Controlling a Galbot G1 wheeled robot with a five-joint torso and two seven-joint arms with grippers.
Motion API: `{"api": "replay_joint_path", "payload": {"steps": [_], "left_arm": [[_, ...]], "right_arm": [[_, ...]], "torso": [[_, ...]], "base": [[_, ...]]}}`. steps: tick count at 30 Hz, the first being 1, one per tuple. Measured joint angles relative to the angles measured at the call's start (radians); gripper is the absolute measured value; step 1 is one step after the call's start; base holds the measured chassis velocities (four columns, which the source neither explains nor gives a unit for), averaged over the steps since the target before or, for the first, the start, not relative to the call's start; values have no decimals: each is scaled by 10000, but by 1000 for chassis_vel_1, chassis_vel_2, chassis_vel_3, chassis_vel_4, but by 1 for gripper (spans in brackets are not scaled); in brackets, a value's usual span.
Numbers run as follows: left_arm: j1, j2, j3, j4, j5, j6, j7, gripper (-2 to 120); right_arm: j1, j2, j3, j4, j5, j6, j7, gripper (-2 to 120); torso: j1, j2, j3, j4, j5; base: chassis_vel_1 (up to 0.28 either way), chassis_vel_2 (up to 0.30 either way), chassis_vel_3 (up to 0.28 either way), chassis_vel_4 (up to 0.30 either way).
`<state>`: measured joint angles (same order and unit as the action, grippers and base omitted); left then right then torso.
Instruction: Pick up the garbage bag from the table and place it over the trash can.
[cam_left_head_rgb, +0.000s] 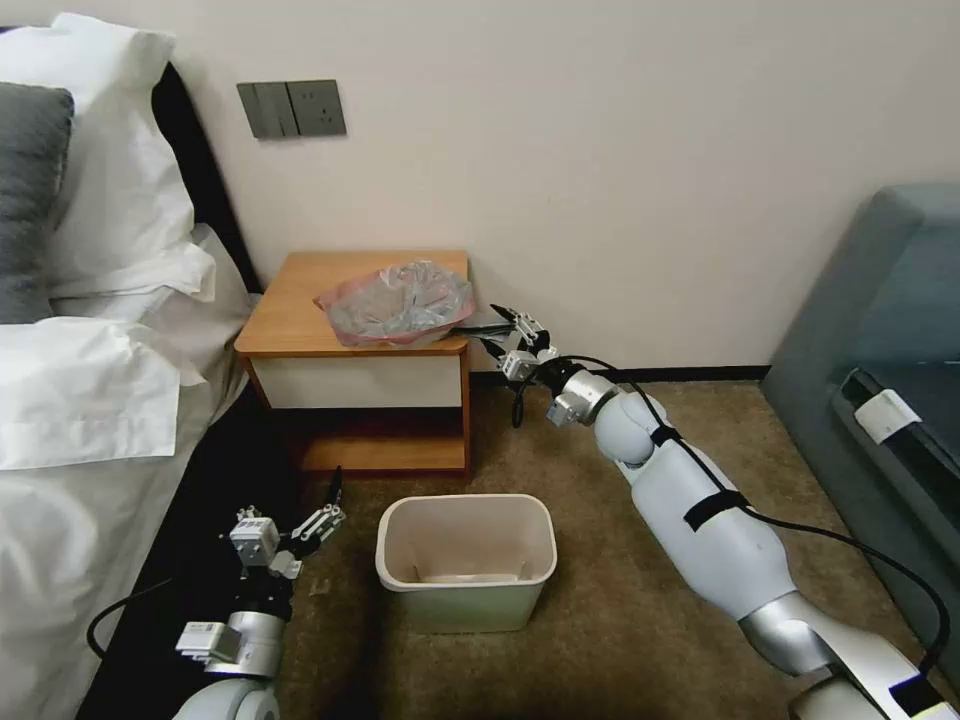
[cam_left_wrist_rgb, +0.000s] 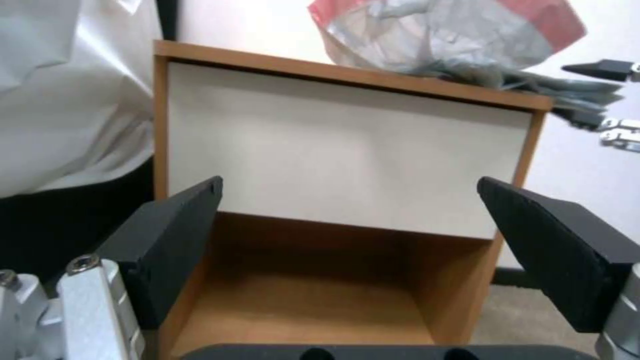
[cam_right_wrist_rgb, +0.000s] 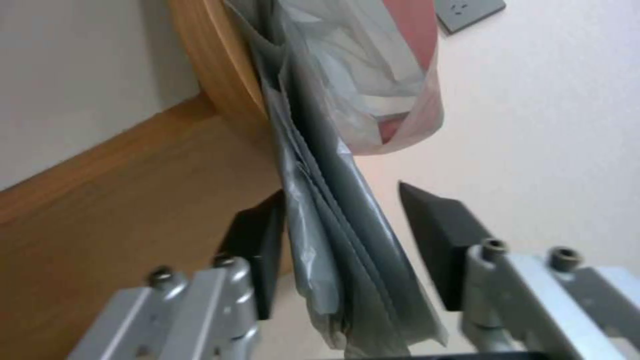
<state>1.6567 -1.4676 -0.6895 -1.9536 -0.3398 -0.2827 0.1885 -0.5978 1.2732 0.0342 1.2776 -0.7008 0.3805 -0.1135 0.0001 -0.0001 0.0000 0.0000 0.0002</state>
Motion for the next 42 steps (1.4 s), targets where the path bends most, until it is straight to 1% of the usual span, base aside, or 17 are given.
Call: {"api": "replay_joint_path", "payload": {"steps": [1,3,4,5,6,7,9,11,20,23,24,26,27,29,35,38,42], "left_arm": [[8,-29,2,0,40,-4,-90,96],[37,-48,4,0,63,-9,-110,96],[37,-48,4,0,63,-9,-110,96],[41,-48,5,-3,68,-9,-109,96],[46,-50,2,-17,77,-11,-111,96],[46,-50,2,-17,77,-11,-111,96],[37,-56,-13,-19,80,-12,-124,96],[33,-57,-13,-19,81,-12,-129,96],[-9,-120,1,64,18,-13,-214,96],[-13,-203,-105,110,-42,-38,-283,96],[-13,-203,-105,110,-42,-38,-283,96],[-38,-246,-293,194,-132,-28,-525,96],[-38,-246,-293,194,-132,-28,-525,96],[-139,-285,-390,266,-262,-16,-619,96],[-188,-299,-535,233,-592,-14,-644,97],[-186,-299,-575,76,-762,-14,-643,97],[-250,-288,-616,-209,-1138,94,-681,96]], "right_arm": [[62,37,-27,-63,21,-7,-13,35],[105,114,-42,-155,29,-10,-16,25],[105,114,-42,-155,29,-10,-16,25],[111,125,-44,-165,33,-9,-15,22],[113,139,-53,-177,45,-7,-15,15],[113,139,-53,-177,45,-7,-15,15],[98,137,-74,-127,75,-6,-16,3],[83,133,-75,-109,82,-6,-16,0],[-188,1,32,338,204,33,22,0],[-738,-167,140,1083,480,17,69,0],[-738,-167,140,1083,480,17,69,0],[-1636,-462,140,2130,995,-214,156,0],[-1636,-462,140,2130,995,-214,156,0],[-2509,-677,148,2904,1106,-300,231,0],[-3727,-925,255,3789,1028,-323,218,0],[-4220,-1001,354,4080,923,-239,179,0],[-5358,-1332,421,4594,637,18,139,0]], "torso": [[0,0,0,0,-2],[0,0,0,1,-1],[0,0,0,1,-1],[0,0,0,1,-1],[0,0,0,0,-1],[0,0,0,0,-1],[0,1,0,0,-2],[0,0,0,1,-1],[0,0,-1,0,-1],[0,0,0,2,0],[0,0,0,2,0],[-1,0,-1,2,-1],[-1,0,-1,2,-1],[0,1,-2,0,-2],[-1,1,-2,-1,-1],[-1,1,-2,0,-2],[-1,1,-2,1,-1]], "base": [[0,0,0,0],[0,0,0,0],[0,0,0,0],[0,0,0,0],[0,0,0,0],[0,0,0,0],[0,0,0,0],[0,0,0,0],[0,0,0,0],[0,0,0,0],[0,0,0,0],[0,0,0,0],[0,0,0,0],[0,0,0,0],[0,0,0,0],[0,0,0,0],[0,0,0,0]]}}
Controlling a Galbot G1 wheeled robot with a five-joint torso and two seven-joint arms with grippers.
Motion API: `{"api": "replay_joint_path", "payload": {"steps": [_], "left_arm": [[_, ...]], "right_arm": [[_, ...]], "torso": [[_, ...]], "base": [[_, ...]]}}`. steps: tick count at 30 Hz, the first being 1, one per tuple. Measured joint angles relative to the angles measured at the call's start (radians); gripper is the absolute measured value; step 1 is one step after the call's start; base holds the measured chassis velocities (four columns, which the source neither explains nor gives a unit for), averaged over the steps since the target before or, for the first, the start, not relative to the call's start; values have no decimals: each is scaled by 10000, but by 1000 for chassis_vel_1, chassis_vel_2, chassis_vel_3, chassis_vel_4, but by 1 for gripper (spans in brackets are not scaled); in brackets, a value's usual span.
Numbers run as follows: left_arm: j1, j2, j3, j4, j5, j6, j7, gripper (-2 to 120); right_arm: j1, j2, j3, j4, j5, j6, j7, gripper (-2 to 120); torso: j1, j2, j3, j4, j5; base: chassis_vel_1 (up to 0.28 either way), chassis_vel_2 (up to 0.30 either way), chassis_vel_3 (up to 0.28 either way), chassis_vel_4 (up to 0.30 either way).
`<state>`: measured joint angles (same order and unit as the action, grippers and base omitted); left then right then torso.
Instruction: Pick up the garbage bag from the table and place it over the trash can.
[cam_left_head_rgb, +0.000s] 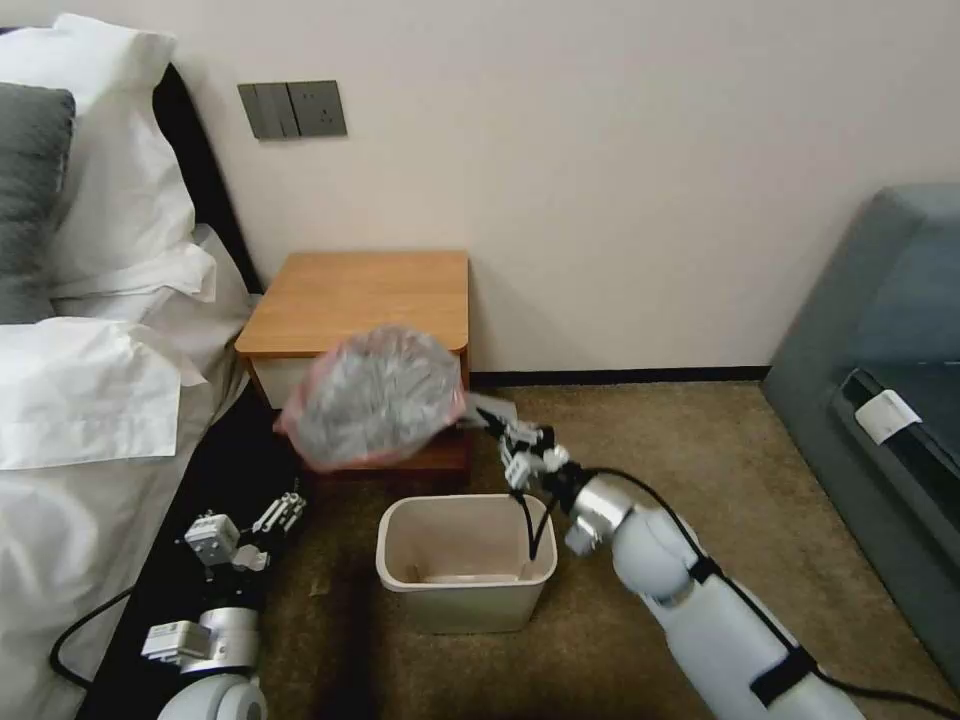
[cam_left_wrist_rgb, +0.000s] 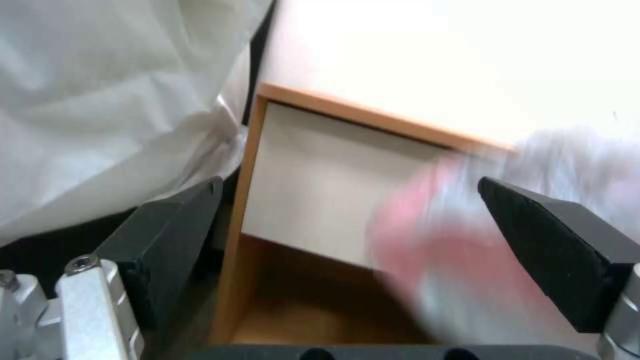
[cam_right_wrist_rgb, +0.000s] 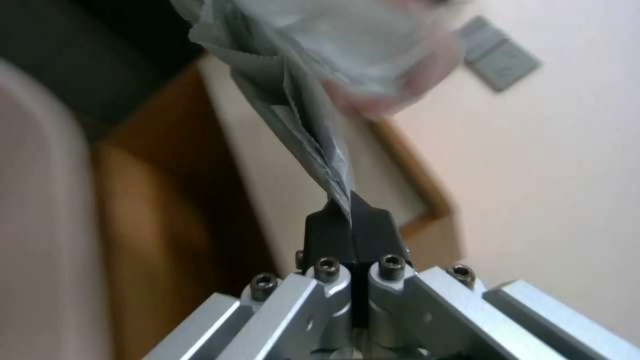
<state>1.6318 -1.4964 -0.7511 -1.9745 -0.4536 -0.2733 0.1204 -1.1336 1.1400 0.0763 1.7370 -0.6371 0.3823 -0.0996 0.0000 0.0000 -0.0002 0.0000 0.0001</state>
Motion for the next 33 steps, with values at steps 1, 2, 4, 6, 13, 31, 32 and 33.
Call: {"api": "replay_joint_path", "payload": {"steps": [1,2,4,6,13,31,32,33], "left_arm": [[-43,8,-7,-51,-134,50,-34,97],[-43,8,-7,-51,-134,50,-34,97],[-71,41,-32,-163,-345,104,-55,97],[-69,53,-41,-196,-385,115,-57,97],[8,167,-48,-626,-498,290,-106,97],[139,136,591,-570,565,371,-105,97],[119,115,620,-540,653,376,-103,97],[119,115,620,-540,653,376,-103,97]], "right_arm": [[-392,-98,8,70,-119,144,-3,0],[-392,-98,8,70,-119,144,-3,0],[-1034,-233,87,84,-346,461,-4,0],[-1173,-263,105,90,-397,532,-6,0],[-2146,-637,391,564,-471,745,-221,0],[-2186,-2169,384,1688,2465,-234,-1644,30],[-2155,-2346,379,1775,2810,-393,-1782,35],[-2155,-2346,379,1775,2810,-393,-1782,35]], "torso": [[0,1,0,-1,0],[0,1,0,-1,0],[0,0,0,-2,0],[0,0,0,-2,0],[0,0,1,1,-1],[0,0,2,0,1],[0,0,1,0,1],[0,0,1,0,1]], "base": [[0,0,0,0],[0,0,0,0],[0,0,0,0],[0,0,0,0],[0,0,0,0],[0,0,0,0],[0,0,0,0],[0,0,0,0]]}}
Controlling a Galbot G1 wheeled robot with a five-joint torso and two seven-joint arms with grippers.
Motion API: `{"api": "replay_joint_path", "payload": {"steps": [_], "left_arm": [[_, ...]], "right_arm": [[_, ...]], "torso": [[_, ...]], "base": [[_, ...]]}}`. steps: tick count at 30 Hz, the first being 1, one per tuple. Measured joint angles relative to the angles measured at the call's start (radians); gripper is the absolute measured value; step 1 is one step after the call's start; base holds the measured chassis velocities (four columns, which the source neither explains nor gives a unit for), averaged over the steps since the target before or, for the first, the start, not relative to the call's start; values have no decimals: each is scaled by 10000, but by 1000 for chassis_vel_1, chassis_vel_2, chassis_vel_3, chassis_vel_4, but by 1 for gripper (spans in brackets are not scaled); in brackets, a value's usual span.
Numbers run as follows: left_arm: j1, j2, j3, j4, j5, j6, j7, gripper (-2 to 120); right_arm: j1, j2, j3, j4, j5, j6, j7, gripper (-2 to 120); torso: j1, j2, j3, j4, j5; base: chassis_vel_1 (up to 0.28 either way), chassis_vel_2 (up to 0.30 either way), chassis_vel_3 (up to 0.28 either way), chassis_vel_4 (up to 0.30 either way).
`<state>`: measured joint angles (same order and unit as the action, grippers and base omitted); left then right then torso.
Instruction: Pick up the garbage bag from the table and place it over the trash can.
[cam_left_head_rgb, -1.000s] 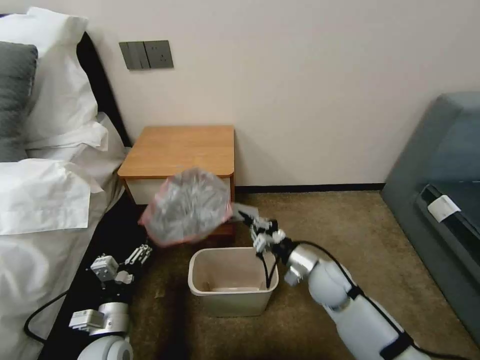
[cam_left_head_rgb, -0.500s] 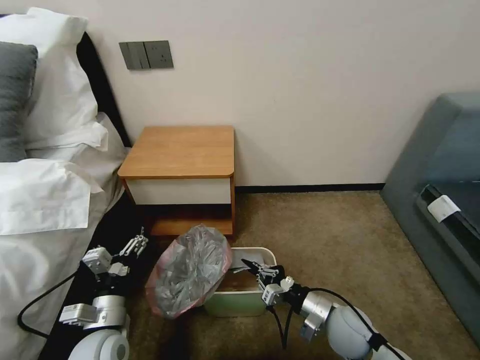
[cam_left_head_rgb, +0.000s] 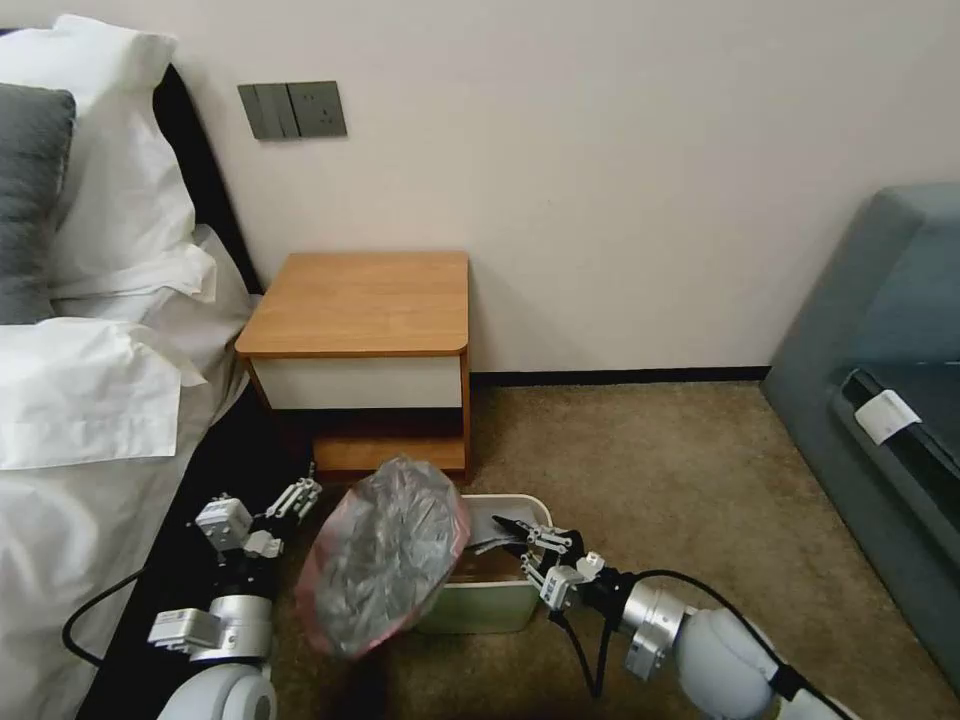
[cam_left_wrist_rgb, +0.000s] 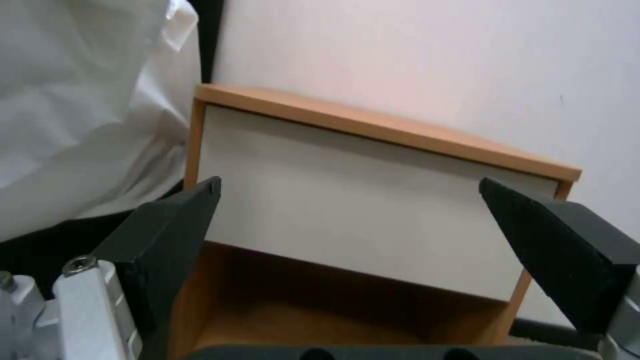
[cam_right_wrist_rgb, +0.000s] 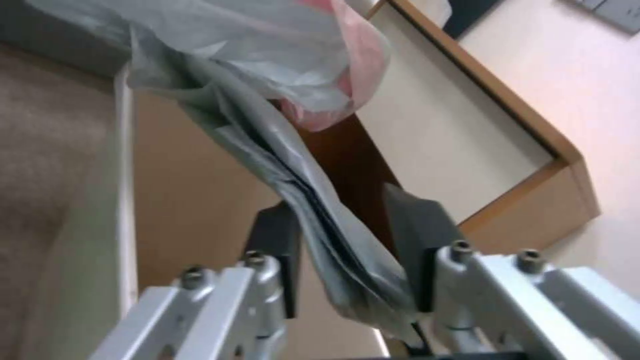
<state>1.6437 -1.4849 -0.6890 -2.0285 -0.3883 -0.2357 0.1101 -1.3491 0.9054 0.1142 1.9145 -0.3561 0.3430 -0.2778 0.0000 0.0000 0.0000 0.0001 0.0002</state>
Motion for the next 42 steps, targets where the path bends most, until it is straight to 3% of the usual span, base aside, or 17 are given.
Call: {"api": "replay_joint_path", "payload": {"steps": [3,7,8,11,14,15,19,24,29,31,33,35,42], "left_arm": [[-40,-83,81,153,262,0,14,97],[-64,-127,127,261,393,-19,17,97],[-64,-127,127,261,393,-19,17,97],[-47,-99,143,304,442,-35,20,97],[-17,-41,137,306,442,-35,22,97],[69,29,131,302,441,-16,34,97],[551,362,128,-28,174,252,55,97],[1408,1057,105,-933,-57,948,367,95],[1414,1170,189,-1475,-316,1271,913,93],[1298,1233,391,-1891,-888,1583,1318,93],[1290,1299,579,-2159,-1372,1926,1341,93],[1352,1434,959,-2633,-2184,2988,893,92],[1598,1319,1217,-2444,-2390,4284,-261,91]], "right_arm": [[20,-760,63,233,1575,-412,-638,52],[18,-1219,140,294,2691,-725,-1151,61],[18,-1219,140,294,2691,-725,-1151,61],[-22,-1803,527,387,3563,-760,-1548,82],[-108,-2045,726,497,3828,-738,-1608,88],[-232,-2288,954,627,4094,-671,-1632,96],[-531,-2512,1713,930,4578,-469,-1501,100],[-585,-1996,2760,1056,5102,-323,-1243,100],[-594,-1586,2797,999,5115,-170,-1208,100],[-591,-1261,2661,955,5009,-73,-1207,100],[-584,-1092,2593,949,4974,-43,-1199,100],[-580,-844,2512,956,4908,19,-1196,100],[-651,-663,2507,917,4857,354,-1229,100]], "torso": [[0,0,0,-1,-1],[0,0,0,-1,-1],[0,0,0,-1,-1],[0,0,1,0,0],[0,0,0,-1,0],[0,0,1,-1,-1],[0,0,1,-2,-2],[0,0,0,1,-1],[0,0,0,1,-2],[0,0,0,-1,-1],[0,0,0,-2,-1],[0,0,0,-3,0],[0,0,0,0,-3]], "base": [[0,0,0,0],[0,0,0,0],[0,0,0,0],[0,0,0,0],[0,0,0,0],[0,0,0,0],[0,0,0,0],[0,0,0,0],[0,0,0,0],[0,0,0,0],[0,0,0,0],[0,0,0,0],[0,0,0,0]]}}
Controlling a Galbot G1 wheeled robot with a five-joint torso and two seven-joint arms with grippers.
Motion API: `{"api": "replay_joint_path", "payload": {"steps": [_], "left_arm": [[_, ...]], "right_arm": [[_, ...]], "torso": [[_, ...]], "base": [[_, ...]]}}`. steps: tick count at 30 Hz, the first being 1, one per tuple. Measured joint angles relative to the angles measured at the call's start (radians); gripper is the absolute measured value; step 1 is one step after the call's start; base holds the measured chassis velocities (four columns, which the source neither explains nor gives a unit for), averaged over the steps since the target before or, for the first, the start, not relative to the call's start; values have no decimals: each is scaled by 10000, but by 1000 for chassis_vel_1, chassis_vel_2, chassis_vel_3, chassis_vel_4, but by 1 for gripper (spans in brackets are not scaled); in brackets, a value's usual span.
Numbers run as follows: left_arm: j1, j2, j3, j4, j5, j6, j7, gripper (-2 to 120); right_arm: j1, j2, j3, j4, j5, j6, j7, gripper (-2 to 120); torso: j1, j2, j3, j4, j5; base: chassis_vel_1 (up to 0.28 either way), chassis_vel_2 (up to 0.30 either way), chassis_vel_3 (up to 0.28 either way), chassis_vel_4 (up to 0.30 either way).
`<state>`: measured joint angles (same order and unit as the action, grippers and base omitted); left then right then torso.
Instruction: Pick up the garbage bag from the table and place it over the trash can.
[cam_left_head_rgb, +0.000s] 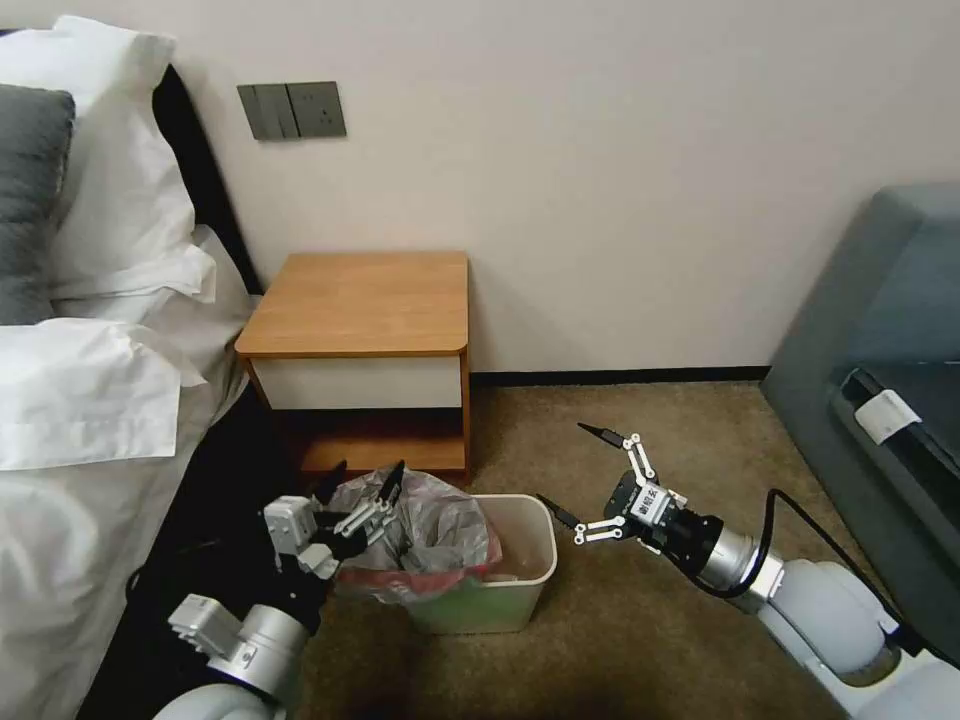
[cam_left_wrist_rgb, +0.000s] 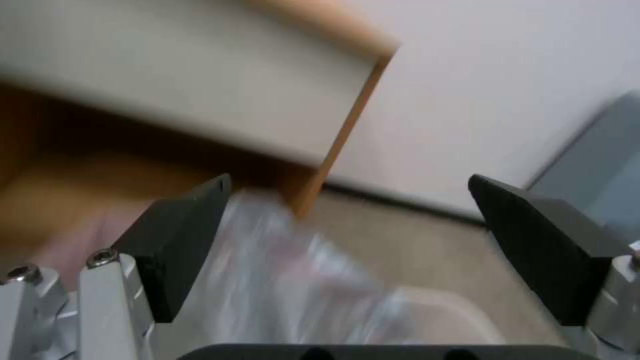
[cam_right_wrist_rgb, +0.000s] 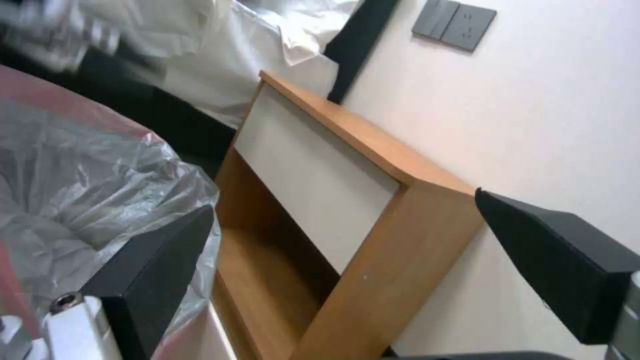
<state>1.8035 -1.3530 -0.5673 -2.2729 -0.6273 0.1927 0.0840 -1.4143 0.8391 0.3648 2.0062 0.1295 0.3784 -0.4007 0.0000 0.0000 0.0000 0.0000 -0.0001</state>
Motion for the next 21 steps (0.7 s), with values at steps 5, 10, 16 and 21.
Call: {"api": "replay_joint_path", "payload": {"steps": [5,10,16,21], "left_arm": [[86,-133,273,503,43,452,-475,91],[34,-259,341,877,171,712,-832,91],[-363,-418,172,1134,30,1645,-1414,91],[-569,-380,-34,1397,245,2191,-1405,91]], "right_arm": [[-49,193,-82,-32,-57,150,-60,100],[-113,243,-86,-91,-77,302,-75,100],[-255,264,15,-244,-92,610,-67,100],[-306,264,74,-256,-93,639,-11,100]], "torso": [[0,0,0,0,1],[0,0,0,1,1],[0,0,0,0,1],[0,0,0,0,1]], "base": [[0,0,0,0],[0,0,0,0],[0,0,0,0],[0,0,0,0]]}}
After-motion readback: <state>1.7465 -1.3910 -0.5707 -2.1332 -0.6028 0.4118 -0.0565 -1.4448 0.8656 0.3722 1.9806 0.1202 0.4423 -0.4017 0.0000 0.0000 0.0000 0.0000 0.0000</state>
